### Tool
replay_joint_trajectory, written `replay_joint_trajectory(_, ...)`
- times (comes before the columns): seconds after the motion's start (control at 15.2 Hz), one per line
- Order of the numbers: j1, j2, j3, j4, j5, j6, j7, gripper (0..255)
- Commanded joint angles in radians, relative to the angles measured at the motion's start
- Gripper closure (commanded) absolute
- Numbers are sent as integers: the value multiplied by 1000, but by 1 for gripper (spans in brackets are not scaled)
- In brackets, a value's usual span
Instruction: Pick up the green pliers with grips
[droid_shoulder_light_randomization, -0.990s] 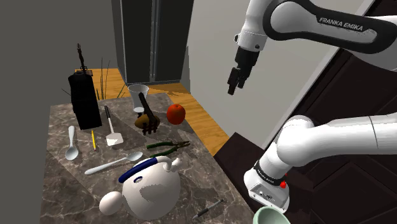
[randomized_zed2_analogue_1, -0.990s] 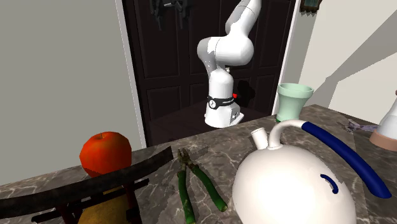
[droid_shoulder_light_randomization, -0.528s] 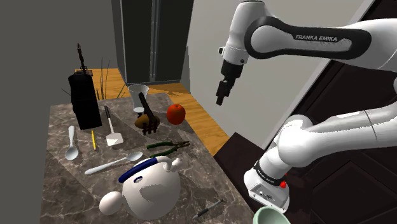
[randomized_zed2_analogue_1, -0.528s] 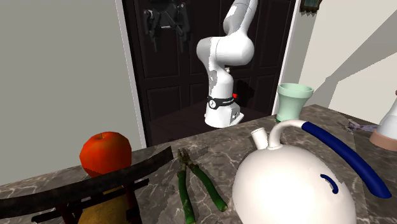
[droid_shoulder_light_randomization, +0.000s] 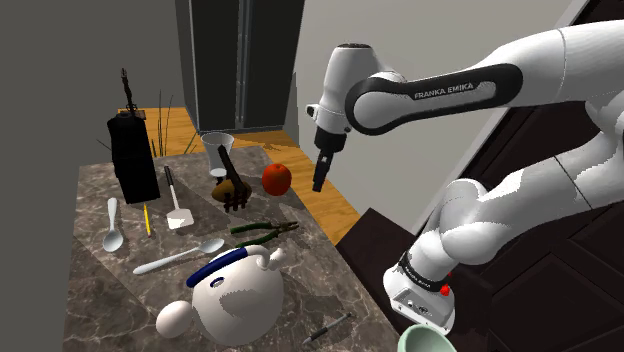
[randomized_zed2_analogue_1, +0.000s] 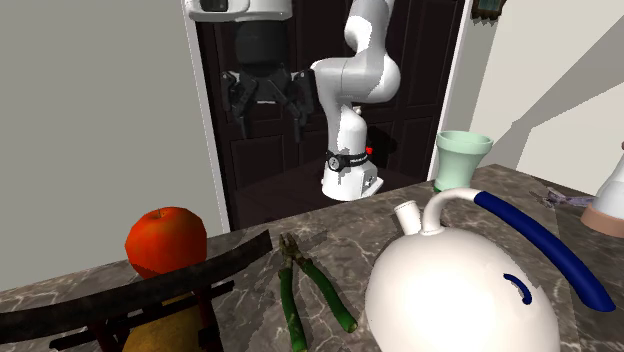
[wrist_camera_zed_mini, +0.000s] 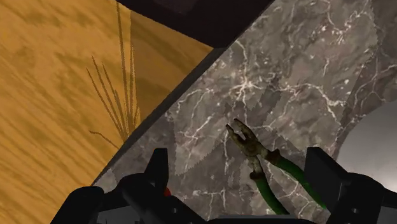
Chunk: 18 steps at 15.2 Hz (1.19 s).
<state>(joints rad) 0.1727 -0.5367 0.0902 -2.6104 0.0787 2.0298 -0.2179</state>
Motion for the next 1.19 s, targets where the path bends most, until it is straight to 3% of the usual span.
replay_joint_trajectory(0.0,20,63,6,-13,2,83,-45,0)
replay_joint_trajectory(0.66,120,412,69,8,-1,435,-216,0)
replay_joint_trajectory(1.12,120,503,74,-5,-15,540,-213,0)
